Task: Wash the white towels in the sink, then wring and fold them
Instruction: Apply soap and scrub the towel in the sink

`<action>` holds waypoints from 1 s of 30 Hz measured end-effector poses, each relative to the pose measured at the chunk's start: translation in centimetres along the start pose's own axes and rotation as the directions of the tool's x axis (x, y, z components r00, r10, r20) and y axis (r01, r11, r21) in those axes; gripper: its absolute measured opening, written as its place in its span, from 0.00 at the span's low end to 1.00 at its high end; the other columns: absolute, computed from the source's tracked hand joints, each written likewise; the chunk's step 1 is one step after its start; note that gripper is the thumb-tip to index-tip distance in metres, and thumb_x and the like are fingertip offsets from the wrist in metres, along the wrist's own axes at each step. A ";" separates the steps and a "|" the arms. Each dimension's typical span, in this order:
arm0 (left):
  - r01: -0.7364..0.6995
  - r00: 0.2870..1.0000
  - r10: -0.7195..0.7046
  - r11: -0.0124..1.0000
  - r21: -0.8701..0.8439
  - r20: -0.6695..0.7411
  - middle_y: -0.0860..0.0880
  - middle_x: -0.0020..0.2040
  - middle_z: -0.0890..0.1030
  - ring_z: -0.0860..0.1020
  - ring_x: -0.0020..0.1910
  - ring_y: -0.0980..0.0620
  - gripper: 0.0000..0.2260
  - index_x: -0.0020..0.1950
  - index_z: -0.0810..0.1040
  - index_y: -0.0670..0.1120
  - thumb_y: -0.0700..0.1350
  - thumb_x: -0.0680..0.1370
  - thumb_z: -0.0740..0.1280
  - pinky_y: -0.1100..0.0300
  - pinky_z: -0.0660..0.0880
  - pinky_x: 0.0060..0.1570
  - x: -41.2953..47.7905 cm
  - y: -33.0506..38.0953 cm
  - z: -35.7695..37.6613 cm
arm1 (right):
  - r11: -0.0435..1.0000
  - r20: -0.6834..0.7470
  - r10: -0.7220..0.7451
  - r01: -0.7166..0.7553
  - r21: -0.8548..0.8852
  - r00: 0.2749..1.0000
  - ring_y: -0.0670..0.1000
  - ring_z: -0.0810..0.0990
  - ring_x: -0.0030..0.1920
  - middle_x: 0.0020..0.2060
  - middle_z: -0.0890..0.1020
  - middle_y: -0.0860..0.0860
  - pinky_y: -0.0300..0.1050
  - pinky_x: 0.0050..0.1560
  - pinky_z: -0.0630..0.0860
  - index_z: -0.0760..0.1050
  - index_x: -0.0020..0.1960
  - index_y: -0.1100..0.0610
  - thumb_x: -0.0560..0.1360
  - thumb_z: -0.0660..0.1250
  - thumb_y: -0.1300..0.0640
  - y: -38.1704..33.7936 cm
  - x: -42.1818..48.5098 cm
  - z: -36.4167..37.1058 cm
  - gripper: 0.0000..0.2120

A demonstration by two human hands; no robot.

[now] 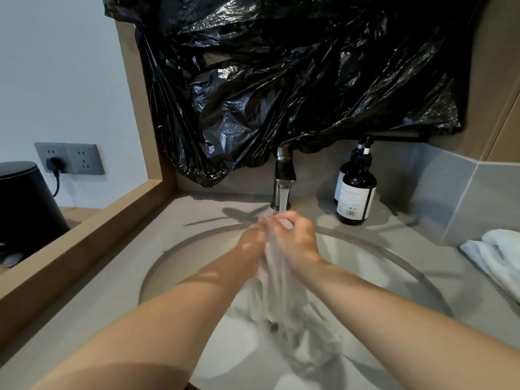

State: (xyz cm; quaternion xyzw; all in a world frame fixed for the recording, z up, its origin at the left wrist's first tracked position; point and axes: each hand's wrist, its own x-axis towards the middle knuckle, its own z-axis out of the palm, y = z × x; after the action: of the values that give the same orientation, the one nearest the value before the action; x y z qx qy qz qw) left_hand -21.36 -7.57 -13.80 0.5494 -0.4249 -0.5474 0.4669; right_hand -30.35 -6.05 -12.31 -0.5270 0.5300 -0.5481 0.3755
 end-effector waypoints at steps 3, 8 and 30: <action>0.020 0.988 -0.021 1.000 0.010 0.151 0.44 0.66 0.77 0.75 0.65 0.45 0.24 0.67 0.75 0.45 0.61 0.82 0.57 0.50 0.72 0.65 -0.6 0.3 0.2 | 0.989 -0.129 -0.034 0.014 -0.149 0.991 0.50 0.76 0.35 0.33 0.78 0.48 0.35 0.34 0.71 0.75 0.40 0.55 0.75 0.68 0.56 0.5 0.9 -1.1 0.06; -0.018 0.987 -0.013 0.982 0.189 0.160 0.49 0.57 0.77 0.76 0.54 0.50 0.21 0.68 0.73 0.40 0.55 0.84 0.56 0.57 0.75 0.53 -0.9 0.2 1.6 | 0.927 -0.039 0.038 -0.050 -0.371 0.999 0.55 0.76 0.42 0.38 0.78 0.53 0.41 0.41 0.68 0.76 0.45 0.61 0.77 0.63 0.58 2.2 3.4 -3.9 0.07; -0.380 0.890 -0.255 0.042 0.924 0.377 0.48 0.61 0.77 0.75 0.62 0.45 0.28 0.69 0.70 0.53 0.55 0.71 0.74 0.57 0.72 0.57 -2.0 -3.5 -1.0 | 0.399 0.503 0.545 0.321 -0.859 0.671 0.52 0.78 0.48 0.48 0.77 0.51 0.40 0.41 0.76 0.76 0.60 0.56 0.71 0.66 0.65 4.8 3.1 -5.3 0.18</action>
State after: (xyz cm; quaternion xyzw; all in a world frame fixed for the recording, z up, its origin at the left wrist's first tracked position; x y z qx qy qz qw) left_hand -20.57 -4.87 -16.83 0.5532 -0.8011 -0.1862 -0.1328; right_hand -36.76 -8.82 -15.83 -0.7693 0.5778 0.1235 0.2429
